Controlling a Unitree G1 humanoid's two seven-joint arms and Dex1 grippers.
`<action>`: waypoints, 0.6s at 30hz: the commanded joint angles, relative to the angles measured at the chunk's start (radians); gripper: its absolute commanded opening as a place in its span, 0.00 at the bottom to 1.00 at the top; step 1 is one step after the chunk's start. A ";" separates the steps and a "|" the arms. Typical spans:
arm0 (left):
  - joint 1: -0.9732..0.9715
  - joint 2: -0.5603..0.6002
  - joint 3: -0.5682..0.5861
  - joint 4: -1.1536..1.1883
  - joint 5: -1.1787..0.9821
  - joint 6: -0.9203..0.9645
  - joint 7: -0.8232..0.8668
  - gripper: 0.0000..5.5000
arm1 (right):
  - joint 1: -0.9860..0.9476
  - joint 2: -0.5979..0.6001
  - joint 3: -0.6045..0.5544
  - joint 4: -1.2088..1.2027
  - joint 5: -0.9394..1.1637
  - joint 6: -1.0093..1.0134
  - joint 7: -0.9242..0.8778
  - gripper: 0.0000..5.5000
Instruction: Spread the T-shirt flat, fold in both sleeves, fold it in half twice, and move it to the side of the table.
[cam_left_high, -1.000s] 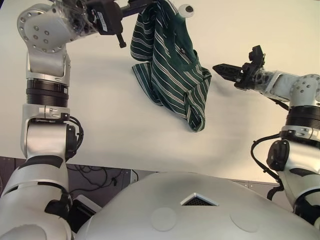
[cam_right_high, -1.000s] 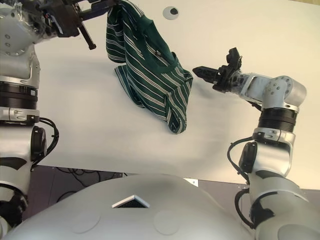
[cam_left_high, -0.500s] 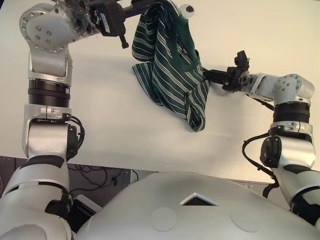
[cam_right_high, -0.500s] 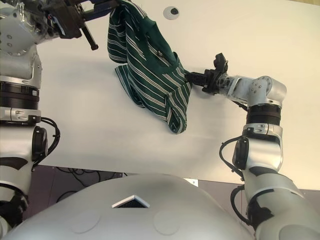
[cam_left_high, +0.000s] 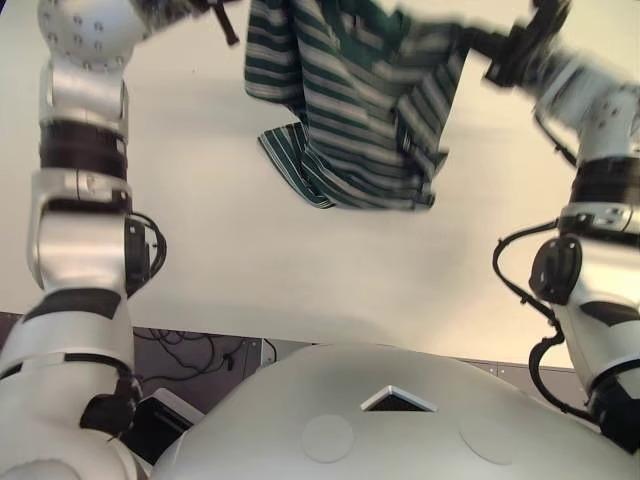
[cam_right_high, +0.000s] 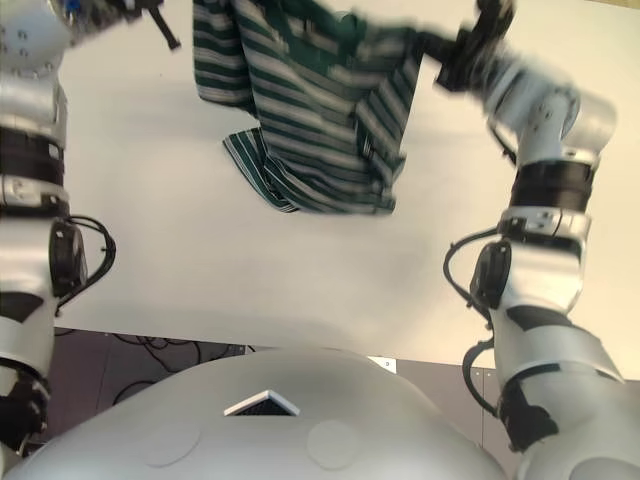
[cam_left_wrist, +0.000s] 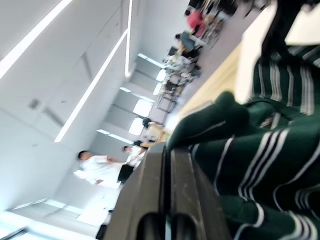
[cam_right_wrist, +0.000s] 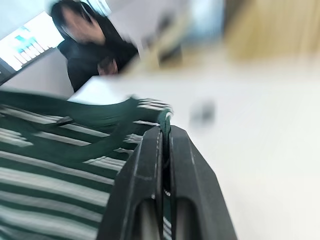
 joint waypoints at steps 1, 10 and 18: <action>-0.324 -0.020 -0.081 0.260 0.181 0.055 0.236 0.00 | -0.233 -0.033 0.009 0.239 -0.106 -0.289 -0.007 0.01; -0.659 -0.119 -0.173 0.512 0.336 0.348 0.428 0.00 | -0.621 -0.079 0.013 0.813 -0.312 -0.636 -0.169 0.01; -0.684 -0.133 -0.120 0.525 0.318 0.453 0.508 0.00 | -0.685 -0.101 -0.041 0.851 -0.364 -0.696 -0.243 0.01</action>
